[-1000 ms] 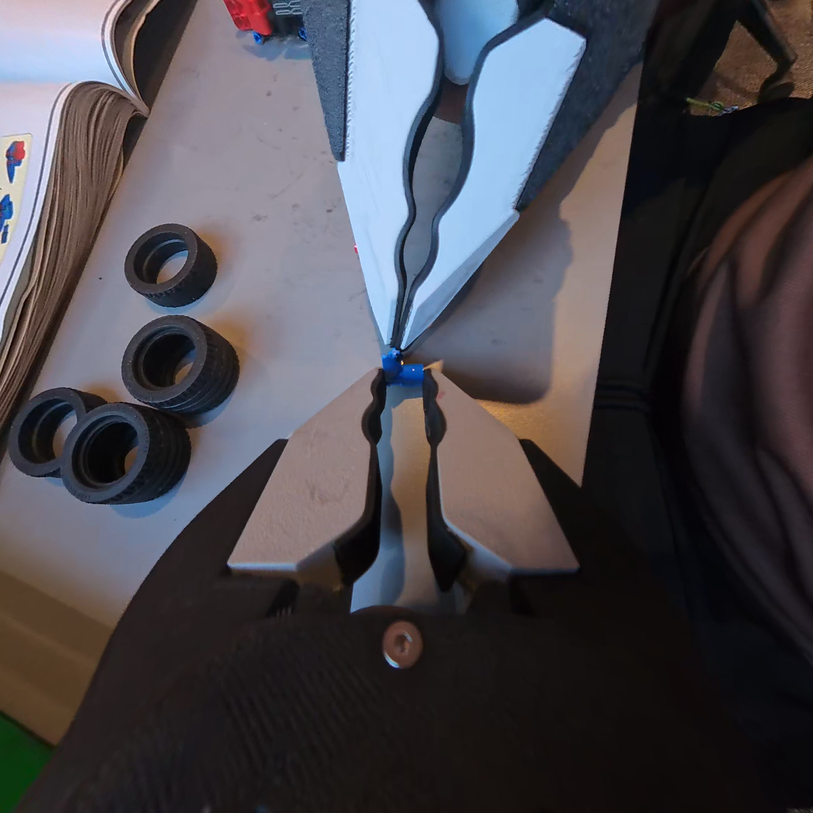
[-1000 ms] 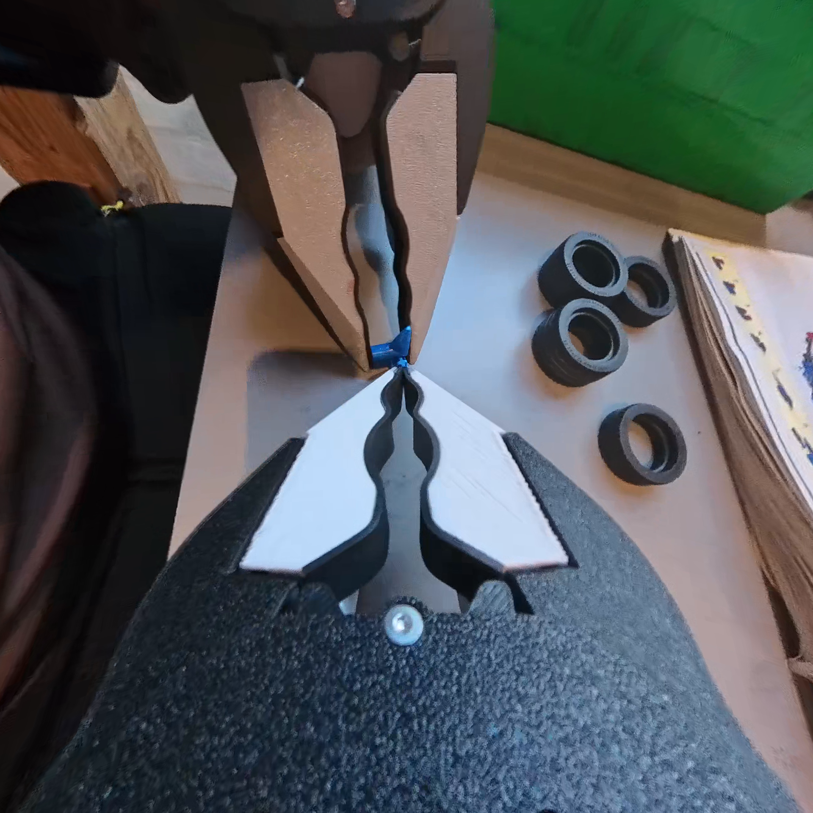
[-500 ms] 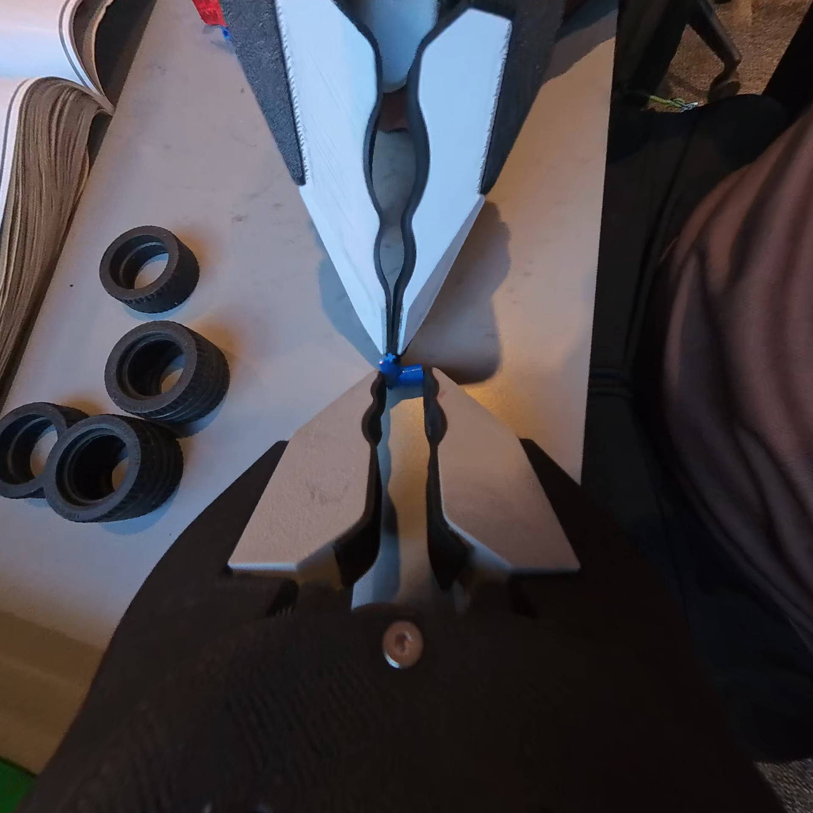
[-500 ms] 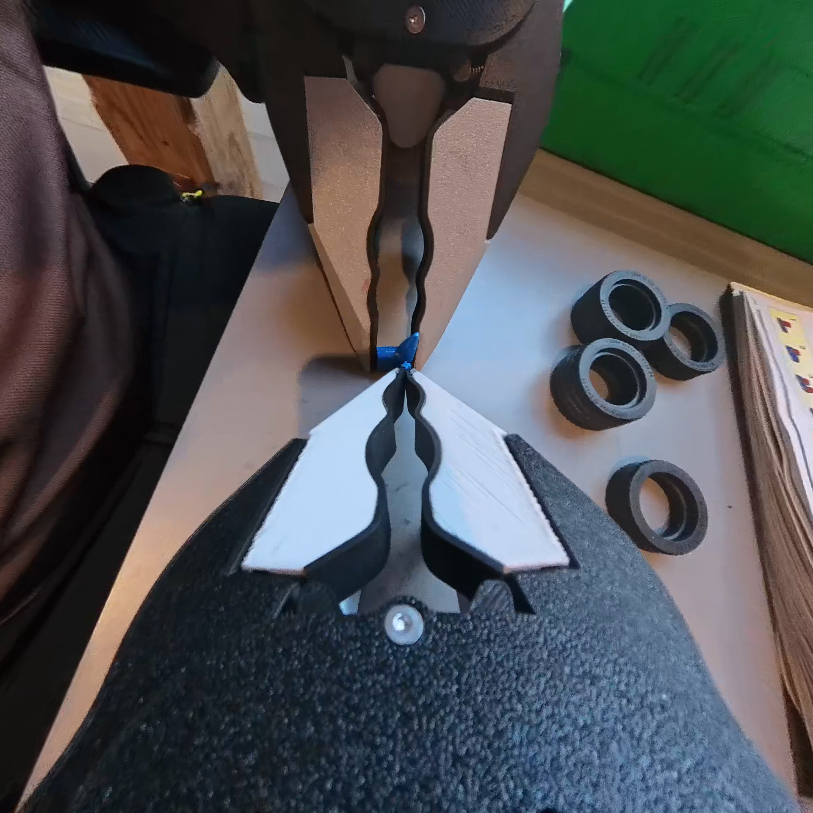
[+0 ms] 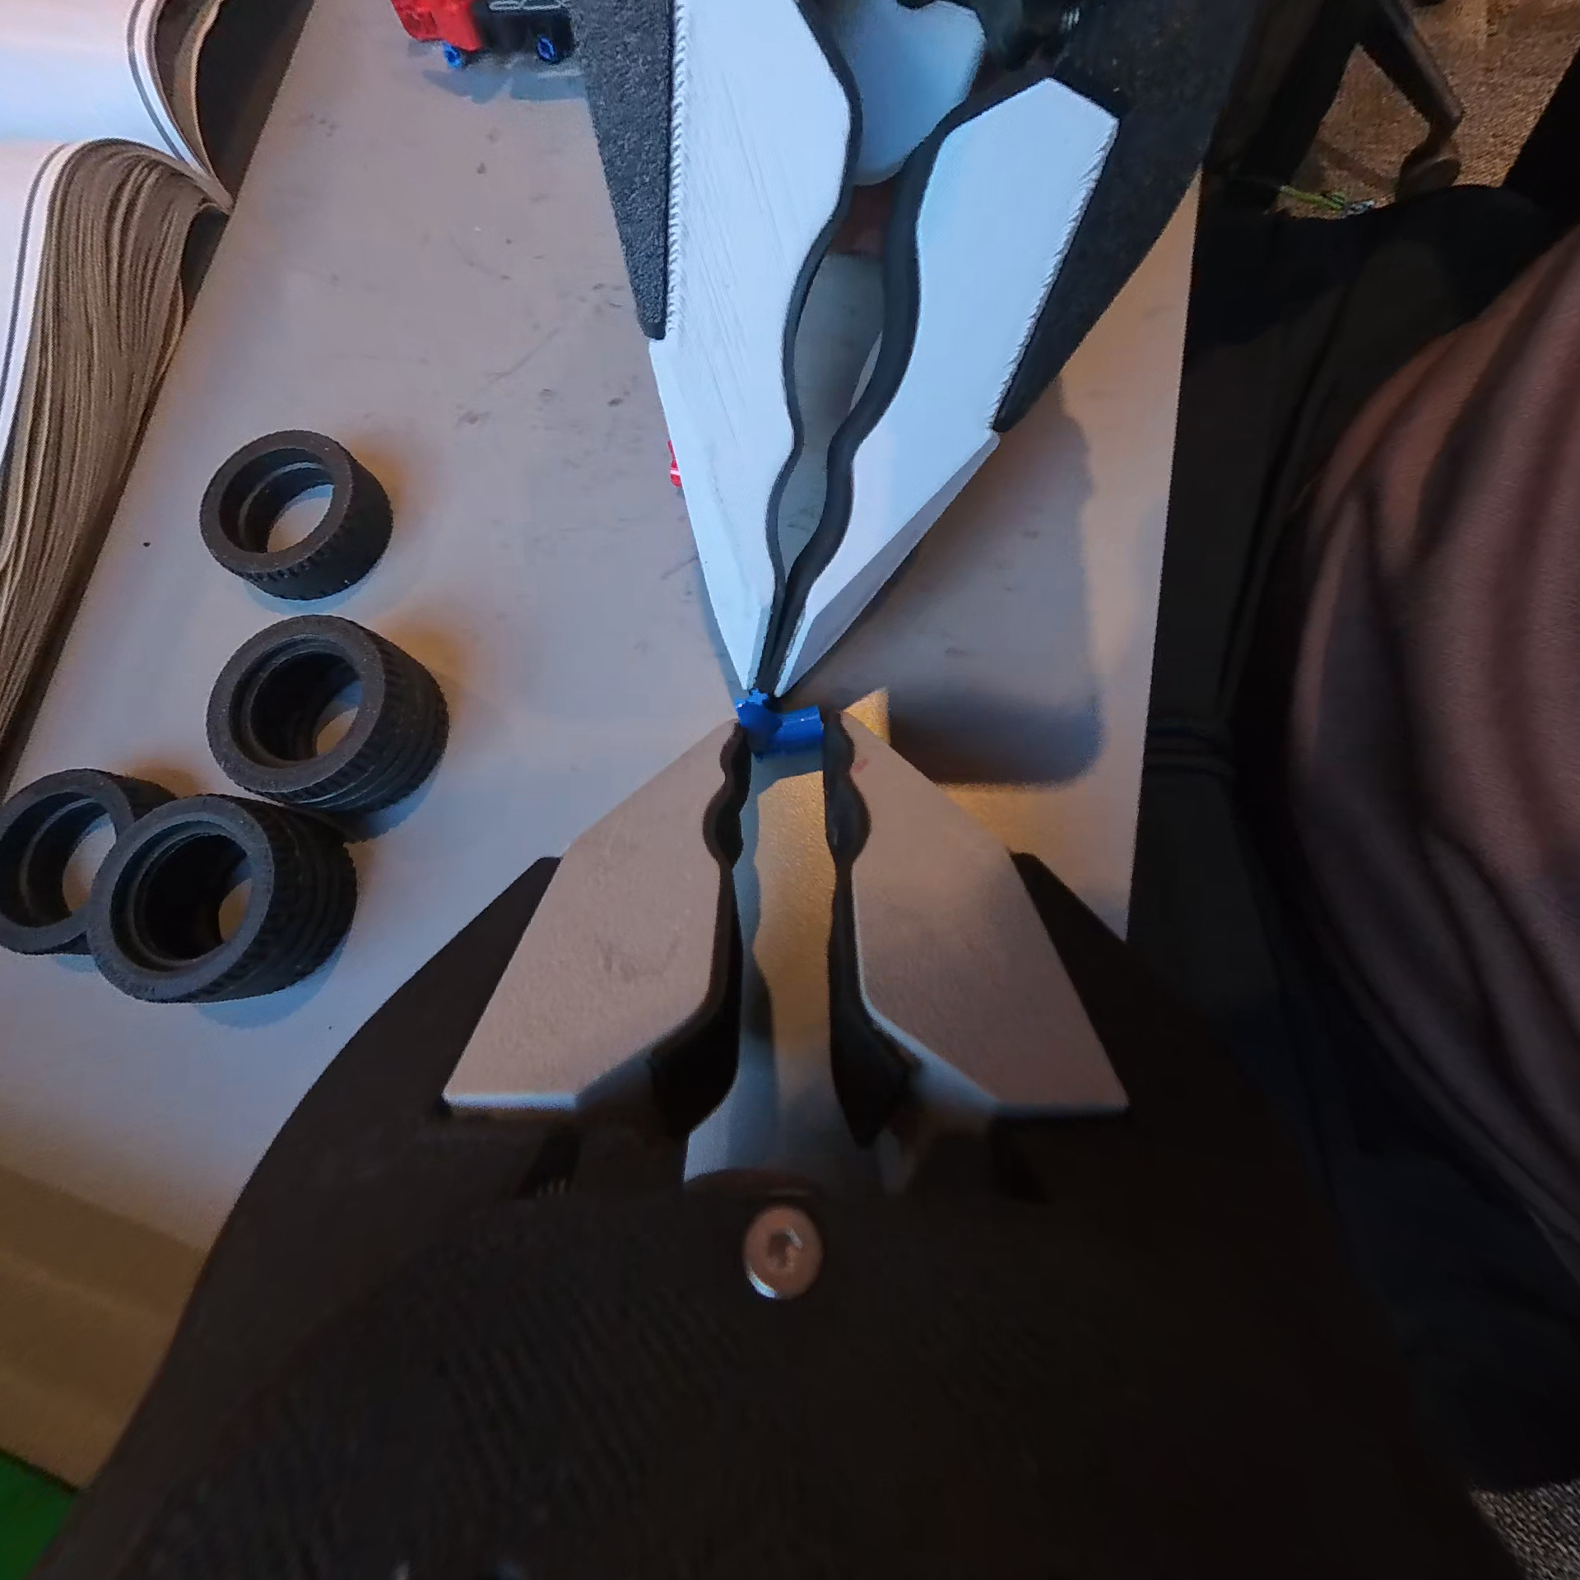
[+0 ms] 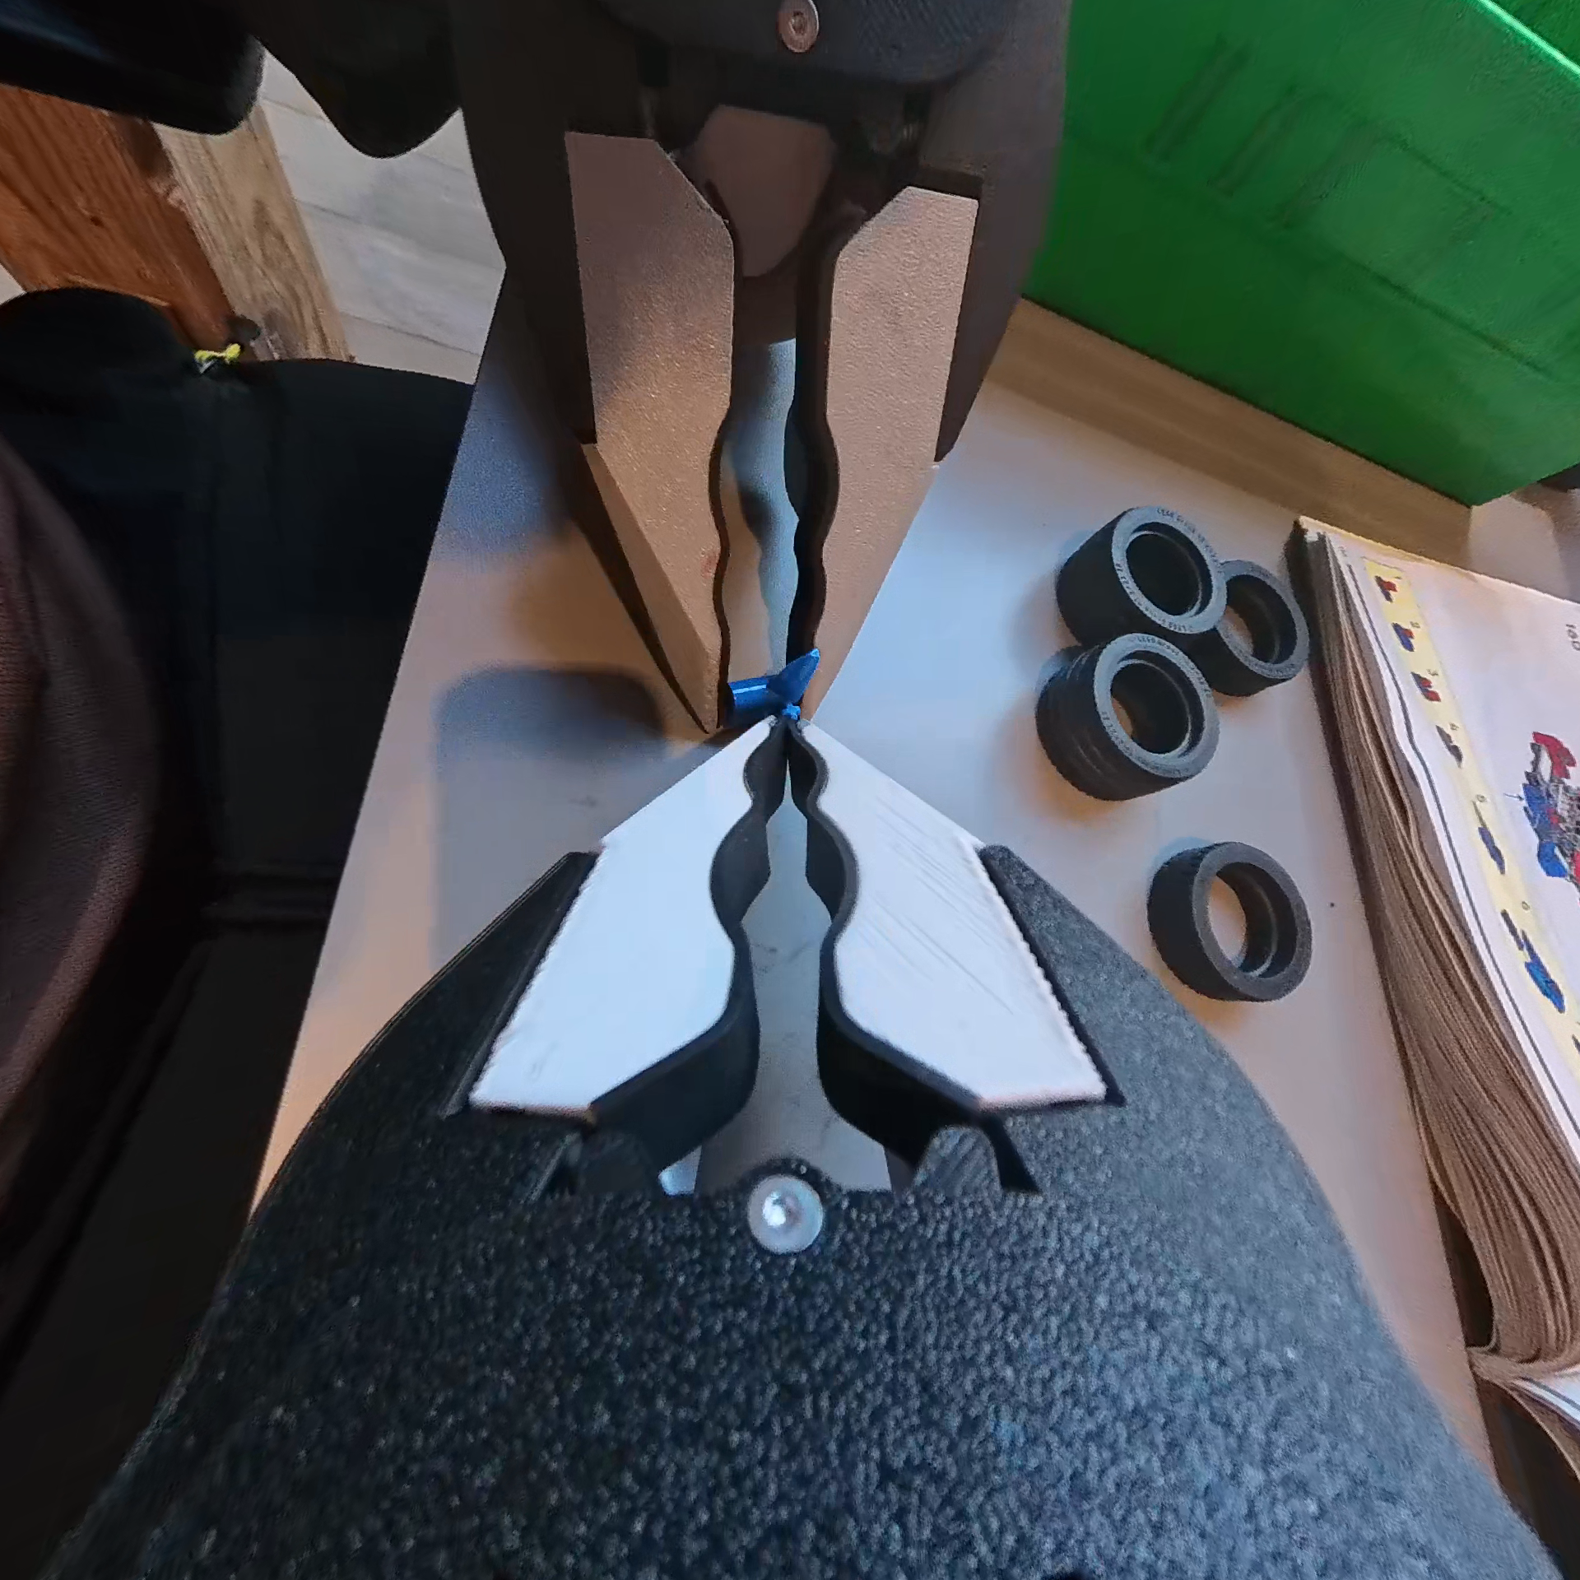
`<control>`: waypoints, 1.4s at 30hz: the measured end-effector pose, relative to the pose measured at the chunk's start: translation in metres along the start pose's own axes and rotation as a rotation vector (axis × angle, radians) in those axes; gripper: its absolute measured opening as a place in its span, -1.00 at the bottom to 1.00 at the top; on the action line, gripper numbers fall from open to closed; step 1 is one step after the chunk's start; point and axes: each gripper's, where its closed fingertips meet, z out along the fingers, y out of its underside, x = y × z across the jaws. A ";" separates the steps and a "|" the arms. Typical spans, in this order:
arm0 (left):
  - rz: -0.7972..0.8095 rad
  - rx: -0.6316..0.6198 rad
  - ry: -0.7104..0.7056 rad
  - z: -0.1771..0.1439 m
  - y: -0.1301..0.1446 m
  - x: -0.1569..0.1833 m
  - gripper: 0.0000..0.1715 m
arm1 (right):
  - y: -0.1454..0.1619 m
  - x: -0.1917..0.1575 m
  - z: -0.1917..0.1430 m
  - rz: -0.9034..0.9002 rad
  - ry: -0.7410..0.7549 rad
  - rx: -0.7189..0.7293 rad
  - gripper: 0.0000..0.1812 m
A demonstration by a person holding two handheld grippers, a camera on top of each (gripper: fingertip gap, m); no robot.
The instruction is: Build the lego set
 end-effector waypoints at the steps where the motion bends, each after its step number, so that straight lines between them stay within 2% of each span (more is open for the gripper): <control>1: 0.000 0.000 0.000 0.000 0.000 0.000 -0.84 | 0.000 0.000 0.000 -0.001 0.005 -0.001 -1.00; 4: -0.005 0.001 0.002 0.000 0.000 0.000 -0.83 | 0.001 0.000 0.000 0.003 0.012 -0.005 -1.00; 8: -0.026 0.009 0.035 0.000 0.000 0.000 -0.84 | 0.004 0.008 -0.007 0.096 -0.005 0.007 -0.96; 11: -0.037 0.010 0.062 0.000 0.000 0.000 -0.83 | 0.013 0.027 -0.032 0.149 0.032 0.006 -0.90; 13: -0.042 0.010 0.065 0.000 0.000 -0.001 -0.83 | 0.025 0.038 -0.048 0.195 0.056 -0.024 -0.79; 15: -0.051 0.010 0.064 0.001 0.000 -0.004 -0.82 | 0.039 0.039 -0.056 0.213 0.045 -0.070 -0.79; 22: -0.059 0.010 0.079 0.006 -0.004 -0.013 -0.83 | 0.057 0.030 -0.042 0.238 -0.020 -0.133 -0.79; 27: -0.058 0.010 0.078 0.008 -0.006 -0.014 -0.82 | 0.055 0.022 -0.037 0.255 -0.074 -0.100 -0.92; 30: -0.073 0.009 0.081 0.007 -0.006 -0.015 -0.75 | 0.054 0.023 -0.035 0.292 -0.075 -0.087 -0.92; 38: -0.086 0.009 0.090 0.008 -0.006 -0.016 -0.75 | 0.032 0.021 -0.038 0.445 -0.132 0.044 -0.92; 42: -0.113 0.012 0.109 0.007 -0.006 -0.016 -0.76 | 0.026 0.024 -0.038 0.466 -0.121 0.081 -0.92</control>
